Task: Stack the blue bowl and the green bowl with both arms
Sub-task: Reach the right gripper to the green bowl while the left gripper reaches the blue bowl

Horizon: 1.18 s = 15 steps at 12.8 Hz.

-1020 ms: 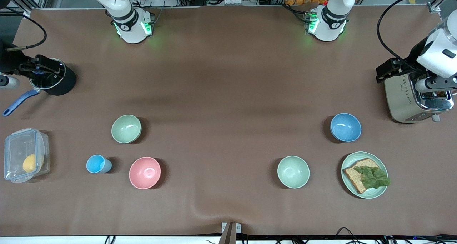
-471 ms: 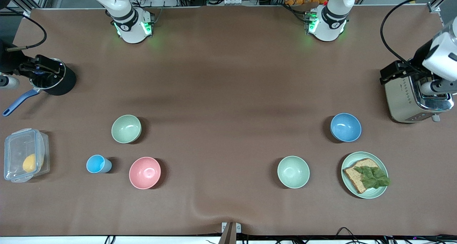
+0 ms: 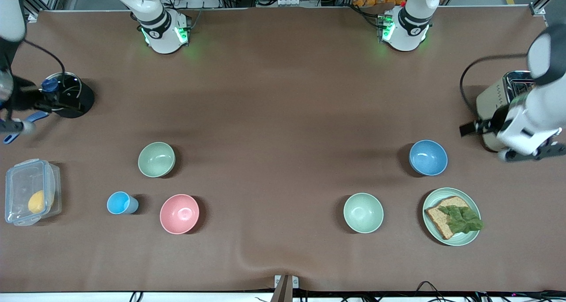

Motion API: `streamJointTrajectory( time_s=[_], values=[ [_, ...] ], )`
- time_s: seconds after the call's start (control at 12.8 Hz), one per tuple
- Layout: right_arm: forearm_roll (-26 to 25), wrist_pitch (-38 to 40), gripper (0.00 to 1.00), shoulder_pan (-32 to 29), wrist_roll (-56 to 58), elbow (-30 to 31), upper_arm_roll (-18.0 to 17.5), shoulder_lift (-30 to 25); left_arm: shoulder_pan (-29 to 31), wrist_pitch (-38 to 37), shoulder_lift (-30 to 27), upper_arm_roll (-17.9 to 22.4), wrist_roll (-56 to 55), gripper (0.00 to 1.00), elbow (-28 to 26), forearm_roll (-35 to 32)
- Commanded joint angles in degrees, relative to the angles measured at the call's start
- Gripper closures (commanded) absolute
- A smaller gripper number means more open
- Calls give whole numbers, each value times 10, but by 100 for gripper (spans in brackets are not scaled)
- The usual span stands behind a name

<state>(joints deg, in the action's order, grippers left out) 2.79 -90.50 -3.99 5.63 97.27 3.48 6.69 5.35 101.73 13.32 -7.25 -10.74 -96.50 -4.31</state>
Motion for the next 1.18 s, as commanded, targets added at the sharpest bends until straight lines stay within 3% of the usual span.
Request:
streamJointTrajectory(
  time_s=[0.0,0.16,0.31,0.47,0.71,1.1],
  values=[
    [4,-33,0,-31,-7,-11,-17,79,31,142,-18,-4,14,0,-124,-10],
    [53,-77,0,-38,-6,-16,-18,131,37,216,-4,-4,15,0,-168,-9],
    [84,-135,0,-39,-5,-40,-17,202,41,249,40,-3,15,0,-168,-10],
    [118,-138,0,-38,-4,-80,-16,266,51,284,71,-3,15,0,-171,-10],
    [122,-146,0,-37,-11,-123,-27,331,62,313,101,-3,18,0,-171,-34],
    [151,-144,0,-27,-13,-125,-31,358,68,320,122,-4,18,10,-171,-36]
  ],
)
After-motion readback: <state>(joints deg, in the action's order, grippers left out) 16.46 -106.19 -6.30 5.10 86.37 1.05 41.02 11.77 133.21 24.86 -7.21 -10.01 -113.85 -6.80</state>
